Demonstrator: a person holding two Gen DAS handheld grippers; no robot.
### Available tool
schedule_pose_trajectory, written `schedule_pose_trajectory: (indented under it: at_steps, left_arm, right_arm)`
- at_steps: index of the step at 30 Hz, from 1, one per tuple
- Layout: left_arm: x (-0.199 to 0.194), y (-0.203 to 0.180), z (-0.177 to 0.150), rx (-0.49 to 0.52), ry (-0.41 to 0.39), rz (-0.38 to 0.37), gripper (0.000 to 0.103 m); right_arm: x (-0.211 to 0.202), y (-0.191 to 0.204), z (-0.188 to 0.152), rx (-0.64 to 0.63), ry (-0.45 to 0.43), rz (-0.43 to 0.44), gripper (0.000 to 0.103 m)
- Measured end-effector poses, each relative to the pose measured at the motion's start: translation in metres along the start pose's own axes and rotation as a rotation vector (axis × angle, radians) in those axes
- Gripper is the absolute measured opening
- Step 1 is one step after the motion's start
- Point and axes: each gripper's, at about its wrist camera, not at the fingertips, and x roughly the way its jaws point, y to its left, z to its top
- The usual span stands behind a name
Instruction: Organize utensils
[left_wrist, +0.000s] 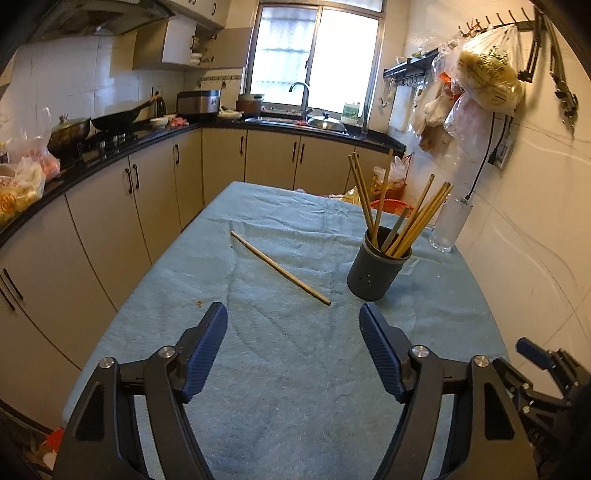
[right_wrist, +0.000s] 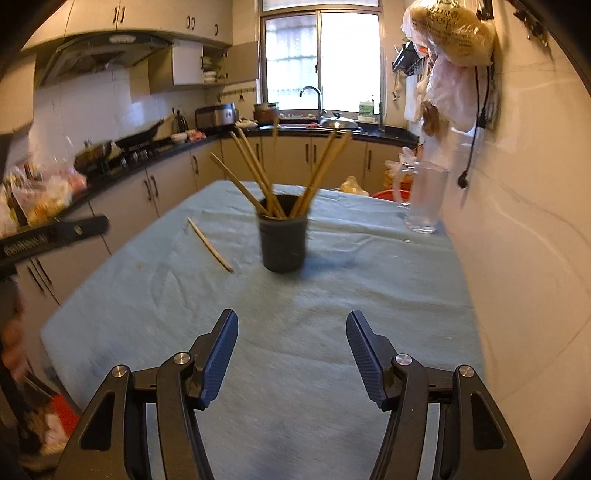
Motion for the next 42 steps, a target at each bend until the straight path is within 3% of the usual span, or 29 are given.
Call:
schedule_pose_trajectory:
  at_steps: [6, 9, 14, 20, 26, 34, 42]
  left_arm:
    - [-0.022, -0.006, -0.005, 0.024, -0.067, 0.01, 0.082]
    - [-0.035, -0.009, -0.009, 0.03, -0.128, 0.036, 0.092]
    - [-0.051, -0.012, -0.015, 0.033, -0.224, 0.098, 0.103]
    - [-0.058, -0.016, -0.024, 0.058, -0.262, 0.14, 0.103]
    - [-0.043, -0.019, -0.041, 0.095, -0.183, 0.092, 0.103]
    - [0.0, -0.03, -0.071, 0.122, -0.016, 0.065, 0.103]
    - [0.019, -0.029, -0.076, 0.11, 0.02, 0.058, 0.103]
  right_arm:
    - [-0.029, -0.029, -0.012, -0.031, 0.004, -0.122, 0.068]
    - [-0.042, -0.036, -0.017, -0.029, -0.006, -0.16, 0.071]
    - [-0.049, -0.029, -0.024, 0.009, -0.036, -0.135, 0.071]
    - [-0.041, -0.002, -0.022, 0.099, -0.101, -0.09, 0.072]
    - [-0.03, 0.015, -0.025, 0.192, -0.143, -0.086, 0.072]
    - [-0.019, 0.001, -0.043, 0.282, -0.137, -0.14, 0.074]
    - [-0.005, -0.009, -0.051, 0.293, -0.114, -0.17, 0.075]
